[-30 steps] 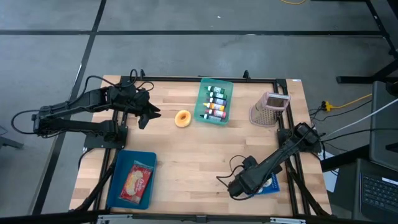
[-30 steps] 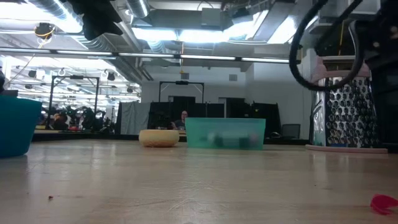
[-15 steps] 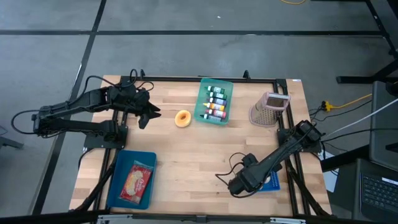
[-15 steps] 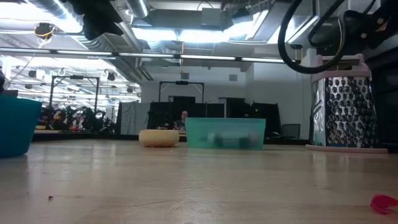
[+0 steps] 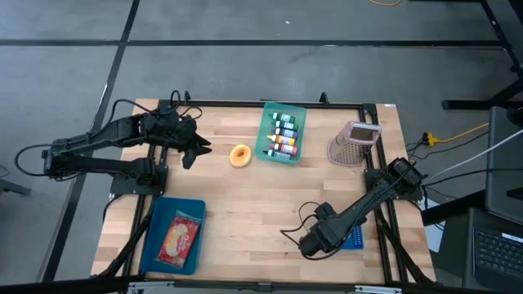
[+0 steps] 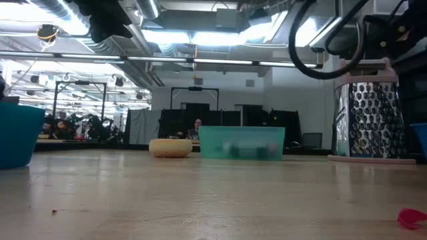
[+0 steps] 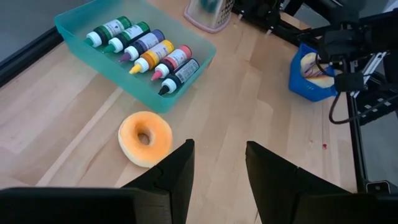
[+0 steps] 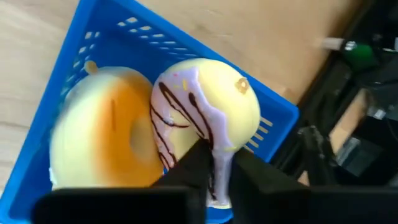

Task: Pick & Place Food Item
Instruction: Put the violet donut into the blue bin

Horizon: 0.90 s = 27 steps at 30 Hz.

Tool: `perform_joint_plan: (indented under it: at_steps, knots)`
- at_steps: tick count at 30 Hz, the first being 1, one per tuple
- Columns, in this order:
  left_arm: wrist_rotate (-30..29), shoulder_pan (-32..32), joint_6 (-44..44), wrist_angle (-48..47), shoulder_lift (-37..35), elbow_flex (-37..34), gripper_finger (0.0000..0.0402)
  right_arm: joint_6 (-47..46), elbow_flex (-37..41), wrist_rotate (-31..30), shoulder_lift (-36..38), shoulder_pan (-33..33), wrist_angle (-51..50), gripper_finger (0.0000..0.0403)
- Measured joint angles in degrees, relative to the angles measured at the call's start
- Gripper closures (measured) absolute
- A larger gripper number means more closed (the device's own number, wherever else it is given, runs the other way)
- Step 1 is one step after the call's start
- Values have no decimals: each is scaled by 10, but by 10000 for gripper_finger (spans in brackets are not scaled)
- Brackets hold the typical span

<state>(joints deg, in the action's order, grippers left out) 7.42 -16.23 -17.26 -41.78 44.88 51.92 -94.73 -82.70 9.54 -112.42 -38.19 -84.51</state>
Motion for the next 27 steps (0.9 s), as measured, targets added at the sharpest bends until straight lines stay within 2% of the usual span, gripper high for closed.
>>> perform_joint_plan:
  at_steps: [8, 14, 19, 23, 27]
  knots:
    - [-4, 0, 0, 0, 0, 0, 263, -4, 0, 1, 0, 7, 54, 224]
    - [-5, 0, 5, 0, 0, 0, 263, 9, -10, 1, 0, 14, 53, 160]
    - [-5, 0, 5, 0, 0, 0, 263, 23, -33, -23, 0, 23, 46, 151]
    - [-5, 0, 5, 0, 0, 0, 263, 33, -68, -60, 0, 33, 50, 162]
    - [-5, 0, 5, 0, 0, 0, 263, 48, -111, -90, 0, 42, 96, 177]
